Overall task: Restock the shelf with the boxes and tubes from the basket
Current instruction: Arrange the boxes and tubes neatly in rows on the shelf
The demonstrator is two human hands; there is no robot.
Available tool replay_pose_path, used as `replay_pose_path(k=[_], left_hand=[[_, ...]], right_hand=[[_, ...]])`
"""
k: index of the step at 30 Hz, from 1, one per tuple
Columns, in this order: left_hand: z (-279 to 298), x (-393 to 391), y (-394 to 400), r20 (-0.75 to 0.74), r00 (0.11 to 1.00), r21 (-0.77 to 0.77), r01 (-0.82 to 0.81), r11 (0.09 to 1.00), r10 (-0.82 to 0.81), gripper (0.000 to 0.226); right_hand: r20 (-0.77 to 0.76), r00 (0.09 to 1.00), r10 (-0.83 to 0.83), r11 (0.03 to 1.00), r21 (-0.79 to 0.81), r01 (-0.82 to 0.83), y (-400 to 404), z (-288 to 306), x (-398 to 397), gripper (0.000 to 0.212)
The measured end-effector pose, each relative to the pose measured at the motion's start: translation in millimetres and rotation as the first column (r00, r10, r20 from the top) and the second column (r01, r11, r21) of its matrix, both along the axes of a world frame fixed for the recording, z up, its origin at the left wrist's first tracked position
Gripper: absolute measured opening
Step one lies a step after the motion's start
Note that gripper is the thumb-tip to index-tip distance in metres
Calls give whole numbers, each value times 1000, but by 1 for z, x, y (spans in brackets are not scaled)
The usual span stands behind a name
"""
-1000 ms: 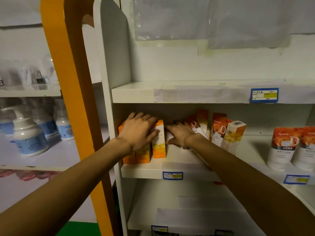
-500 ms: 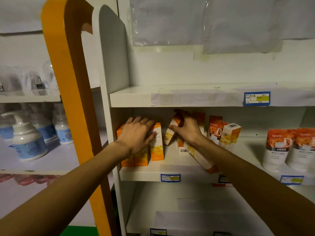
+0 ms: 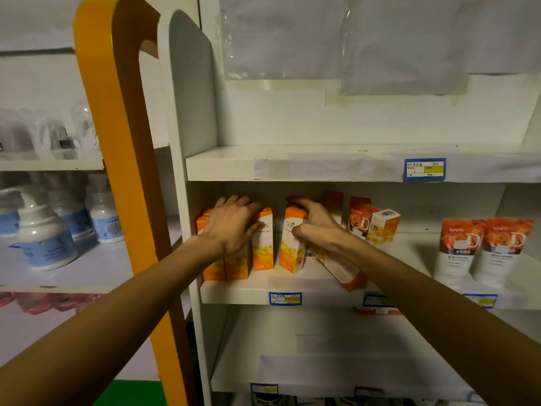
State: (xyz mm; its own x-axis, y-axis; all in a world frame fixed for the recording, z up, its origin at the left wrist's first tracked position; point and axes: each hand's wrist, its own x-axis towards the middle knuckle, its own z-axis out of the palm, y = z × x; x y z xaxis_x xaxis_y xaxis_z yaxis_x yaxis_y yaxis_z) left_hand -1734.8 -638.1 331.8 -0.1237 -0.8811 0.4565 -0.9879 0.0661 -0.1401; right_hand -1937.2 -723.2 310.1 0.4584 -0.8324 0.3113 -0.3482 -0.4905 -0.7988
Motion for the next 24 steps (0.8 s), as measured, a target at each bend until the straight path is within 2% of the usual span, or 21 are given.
replay_pose_path(k=[4,9,15,20,22,24], left_hand=[[7,-3,-1,-96,995,42,-13,999,17,48],[8,-1,2,-90,996,51,-22,998,26,43],[11,6,8,-94,995,45,-22,999,26,48],[10,17,17,-148,988,30,-30,999,34,52],[9,18,21,-136,990,30,-40,999,44,60],[6,18,23,-106,993,59,-47,997,53,59]], right_hand=[[-1,1000,12,1000,15,-12,9,3,2,89],[-96,995,2,999,-38,-5,20,-2,-7,74],[141,990,11,991,128,-29,25,-10,-4,70],[181,983,36,989,138,-62,33,-13,6,64],[191,981,30,987,151,-59,36,-16,13,61],[197,980,4,988,153,-35,38,-22,19,57]])
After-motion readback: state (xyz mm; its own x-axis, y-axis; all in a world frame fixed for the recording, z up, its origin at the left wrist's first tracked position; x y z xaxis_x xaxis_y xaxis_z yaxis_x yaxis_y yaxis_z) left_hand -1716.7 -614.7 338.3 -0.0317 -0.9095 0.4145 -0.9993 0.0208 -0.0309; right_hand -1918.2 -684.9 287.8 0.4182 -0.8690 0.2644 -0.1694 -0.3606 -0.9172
